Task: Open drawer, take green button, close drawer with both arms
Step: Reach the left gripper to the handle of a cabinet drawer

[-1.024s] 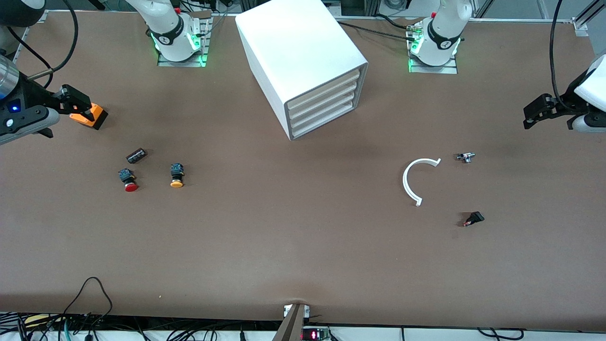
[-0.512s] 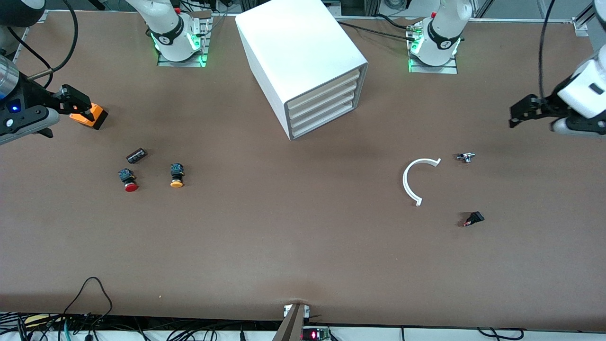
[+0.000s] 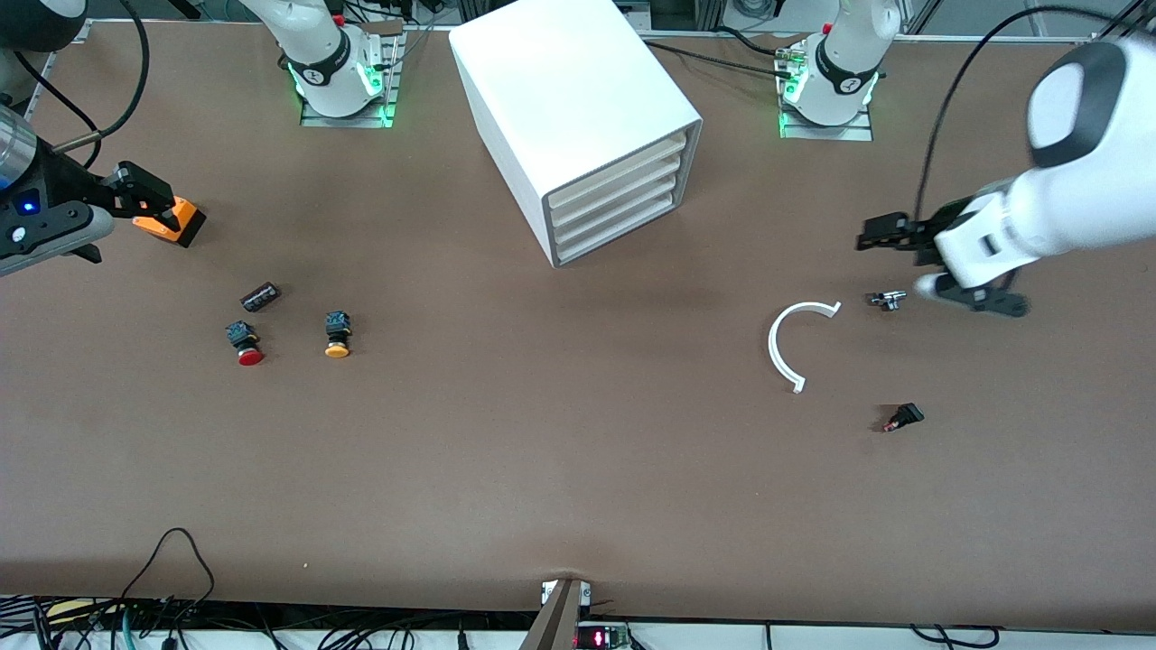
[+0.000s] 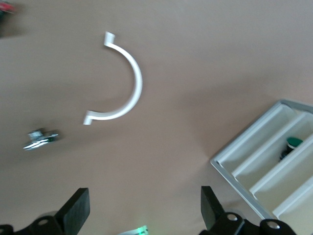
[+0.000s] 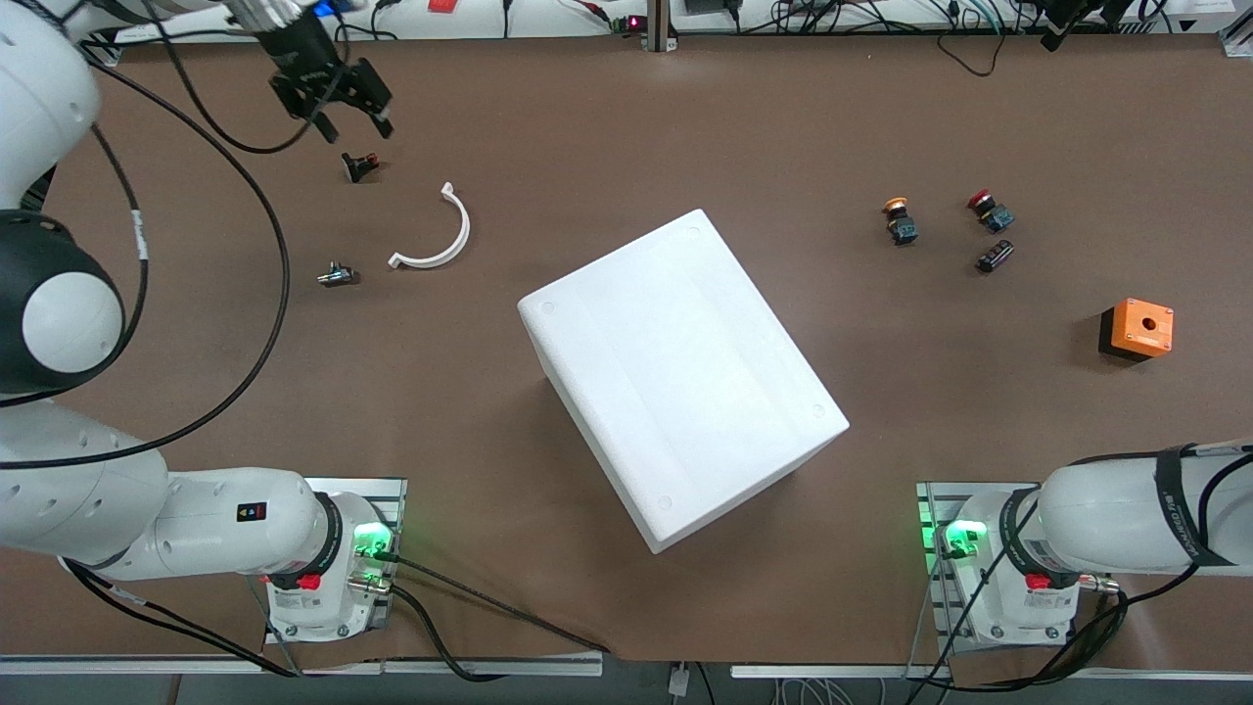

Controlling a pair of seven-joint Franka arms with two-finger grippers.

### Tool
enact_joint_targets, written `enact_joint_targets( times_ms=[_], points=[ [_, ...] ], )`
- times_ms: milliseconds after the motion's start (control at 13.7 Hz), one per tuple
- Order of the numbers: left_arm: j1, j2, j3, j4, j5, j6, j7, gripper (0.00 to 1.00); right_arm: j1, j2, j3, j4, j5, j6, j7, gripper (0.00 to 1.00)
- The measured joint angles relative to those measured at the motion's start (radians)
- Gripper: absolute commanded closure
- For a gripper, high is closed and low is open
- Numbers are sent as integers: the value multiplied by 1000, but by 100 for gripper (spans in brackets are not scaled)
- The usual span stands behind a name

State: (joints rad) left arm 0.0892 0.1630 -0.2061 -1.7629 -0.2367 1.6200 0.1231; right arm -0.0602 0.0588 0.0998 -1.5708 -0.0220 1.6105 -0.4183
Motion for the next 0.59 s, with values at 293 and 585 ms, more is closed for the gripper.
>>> enact_joint_targets(
  times_ms=[293, 585],
  points=[
    [-6, 134, -73, -1, -154, -1, 109, 0, 0, 0, 0, 0, 0, 0, 0, 0],
    [-7, 298, -76, -3, -315, -2, 299, 1, 0, 0, 0, 0, 0, 0, 0, 0]
  ],
)
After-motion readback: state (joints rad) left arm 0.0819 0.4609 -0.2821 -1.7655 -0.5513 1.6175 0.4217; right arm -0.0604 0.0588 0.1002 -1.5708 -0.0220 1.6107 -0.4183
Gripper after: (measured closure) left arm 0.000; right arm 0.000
